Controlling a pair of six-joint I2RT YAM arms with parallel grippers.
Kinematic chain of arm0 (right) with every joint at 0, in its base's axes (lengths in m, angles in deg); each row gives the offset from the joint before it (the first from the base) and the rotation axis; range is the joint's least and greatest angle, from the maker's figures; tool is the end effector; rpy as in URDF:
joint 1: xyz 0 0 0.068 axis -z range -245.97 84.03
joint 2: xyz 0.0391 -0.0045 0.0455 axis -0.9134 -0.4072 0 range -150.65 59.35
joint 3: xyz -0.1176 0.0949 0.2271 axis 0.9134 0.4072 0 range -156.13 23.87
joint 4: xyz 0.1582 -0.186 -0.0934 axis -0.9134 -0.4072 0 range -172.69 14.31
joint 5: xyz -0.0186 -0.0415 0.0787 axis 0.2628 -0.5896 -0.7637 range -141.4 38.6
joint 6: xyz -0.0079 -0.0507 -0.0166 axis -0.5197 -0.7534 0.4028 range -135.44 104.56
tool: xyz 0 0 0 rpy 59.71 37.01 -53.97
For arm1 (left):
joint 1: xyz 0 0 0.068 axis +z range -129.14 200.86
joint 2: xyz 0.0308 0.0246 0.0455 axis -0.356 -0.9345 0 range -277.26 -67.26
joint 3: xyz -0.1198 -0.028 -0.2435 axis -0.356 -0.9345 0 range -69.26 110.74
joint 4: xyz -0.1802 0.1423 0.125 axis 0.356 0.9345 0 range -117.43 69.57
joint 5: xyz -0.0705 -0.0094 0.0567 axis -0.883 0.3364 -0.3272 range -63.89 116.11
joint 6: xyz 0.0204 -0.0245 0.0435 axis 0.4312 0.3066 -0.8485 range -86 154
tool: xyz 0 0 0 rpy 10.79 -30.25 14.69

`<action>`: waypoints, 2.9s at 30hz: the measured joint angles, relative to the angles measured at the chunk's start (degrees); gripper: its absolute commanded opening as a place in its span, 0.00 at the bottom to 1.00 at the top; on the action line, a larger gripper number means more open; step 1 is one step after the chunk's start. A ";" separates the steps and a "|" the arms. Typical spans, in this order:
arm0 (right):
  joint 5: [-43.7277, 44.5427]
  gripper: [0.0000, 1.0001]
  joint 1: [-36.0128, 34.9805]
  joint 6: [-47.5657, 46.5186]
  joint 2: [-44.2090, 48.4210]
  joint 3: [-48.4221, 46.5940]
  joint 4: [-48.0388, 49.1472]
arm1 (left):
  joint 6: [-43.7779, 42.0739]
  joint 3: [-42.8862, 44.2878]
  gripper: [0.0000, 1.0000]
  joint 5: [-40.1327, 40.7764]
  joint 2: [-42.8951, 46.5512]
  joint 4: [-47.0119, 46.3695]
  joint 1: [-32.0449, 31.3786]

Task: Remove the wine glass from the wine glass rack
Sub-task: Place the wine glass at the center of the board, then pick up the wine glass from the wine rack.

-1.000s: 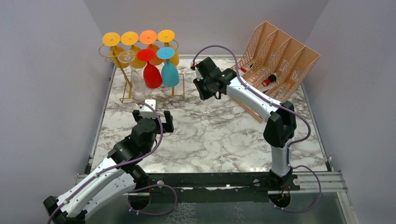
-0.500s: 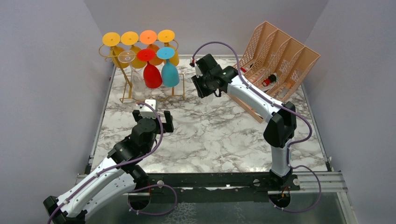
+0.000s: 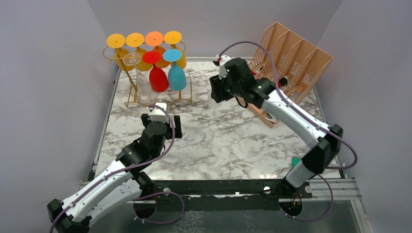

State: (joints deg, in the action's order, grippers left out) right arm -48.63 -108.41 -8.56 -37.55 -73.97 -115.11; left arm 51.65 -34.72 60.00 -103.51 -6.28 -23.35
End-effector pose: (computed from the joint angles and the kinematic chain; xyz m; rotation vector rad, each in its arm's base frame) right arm 0.2828 0.2561 0.3714 -0.6692 2.1731 0.4077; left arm 0.1209 -0.0897 0.2821 0.0612 1.9008 -0.1486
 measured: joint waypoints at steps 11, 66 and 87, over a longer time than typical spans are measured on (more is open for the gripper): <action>2.36 0.79 0.00 10.01 33.14 37.00 21.38 | -0.22 0.04 0.99 -2.47 -4.68 0.92 0.52; 14.60 0.90 0.00 27.50 58.66 57.88 18.21 | 29.68 43.52 0.66 -44.33 -28.02 8.94 59.39; 15.06 0.90 0.00 27.56 57.90 57.86 16.15 | 38.25 38.95 0.46 -54.10 -34.34 -4.50 64.85</action>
State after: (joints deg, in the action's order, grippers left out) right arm -33.57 -108.41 19.00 20.35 -16.12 -98.96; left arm 89.90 4.23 5.90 -137.85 -10.78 41.50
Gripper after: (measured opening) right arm 0.896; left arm 0.472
